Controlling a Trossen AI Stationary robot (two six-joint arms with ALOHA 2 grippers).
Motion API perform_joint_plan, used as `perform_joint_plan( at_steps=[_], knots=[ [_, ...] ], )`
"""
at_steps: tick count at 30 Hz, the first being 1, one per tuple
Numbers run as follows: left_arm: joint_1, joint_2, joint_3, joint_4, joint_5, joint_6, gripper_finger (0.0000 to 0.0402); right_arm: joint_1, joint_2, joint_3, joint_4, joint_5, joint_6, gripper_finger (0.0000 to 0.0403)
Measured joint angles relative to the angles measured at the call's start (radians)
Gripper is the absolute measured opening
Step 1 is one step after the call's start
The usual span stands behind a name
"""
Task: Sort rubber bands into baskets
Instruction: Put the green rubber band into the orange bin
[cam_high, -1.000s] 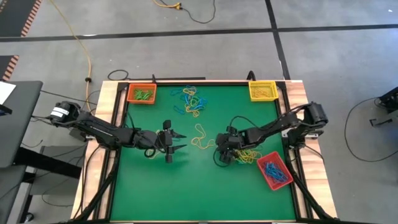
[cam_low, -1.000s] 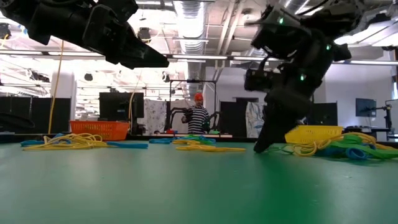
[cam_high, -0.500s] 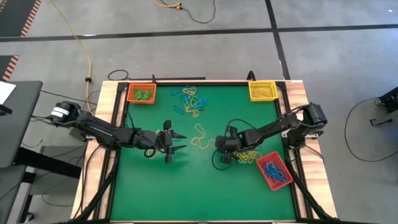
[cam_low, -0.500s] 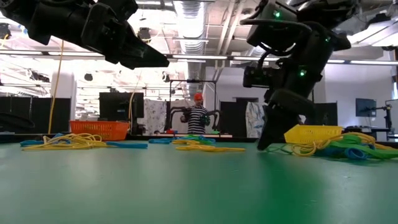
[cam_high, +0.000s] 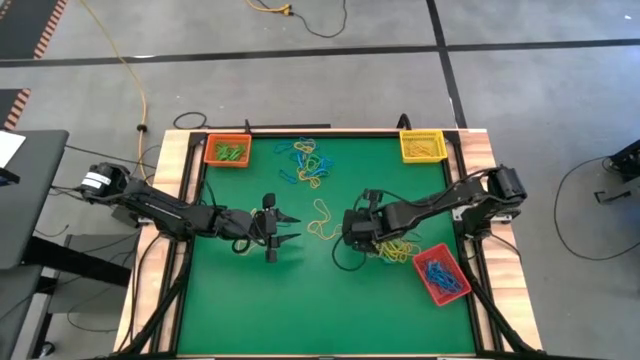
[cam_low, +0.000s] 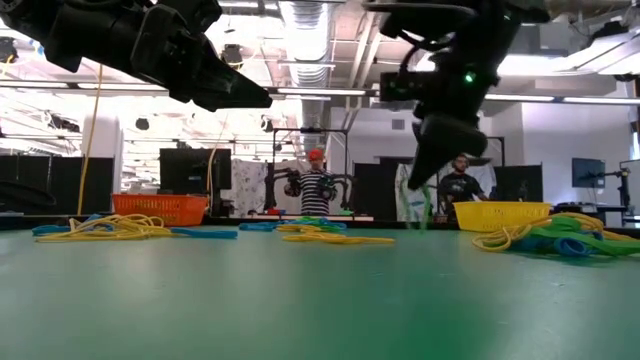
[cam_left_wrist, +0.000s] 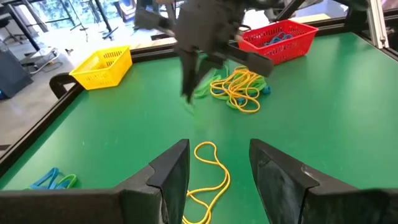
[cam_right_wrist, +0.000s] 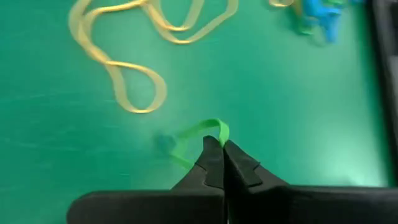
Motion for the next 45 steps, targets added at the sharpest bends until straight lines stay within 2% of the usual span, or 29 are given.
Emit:
perform_joint_plan(
  at_steps=[4,13,23,29,34,39,45],
  knots=[
    [0.000,0.000,0.000,0.000,0.000,-0.001,0.0158,-0.044,-0.015,0.056,-0.106,0.072,0.002,0.0014],
    [0.000,0.000,0.000,-0.009,0.000,-0.003,0.0158,-0.107,-0.184,0.063,-0.129,0.117,0.002,0.0014],
    [0.000,0.000,0.000,-0.014,0.000,0.000,0.0158,-0.032,-0.355,0.063,-0.137,0.117,0.007,0.0016],
    [0.000,0.000,0.000,-0.014,-0.001,0.000,0.0158,0.032,-0.395,0.063,-0.114,0.130,0.024,0.0017],
    [0.000,0.000,0.000,0.012,-0.001,-0.001,0.0158,0.078,-0.388,0.063,-0.012,0.107,-0.031,0.0017],
    [0.000,0.014,0.000,0.091,-0.001,-0.008,0.0158,0.112,-0.334,0.063,0.224,-0.013,-0.184,0.0017],
    [0.000,0.098,0.001,0.288,0.000,0.001,0.0158,0.096,-0.241,0.063,0.490,-0.129,-0.333,0.0018]
  ],
)
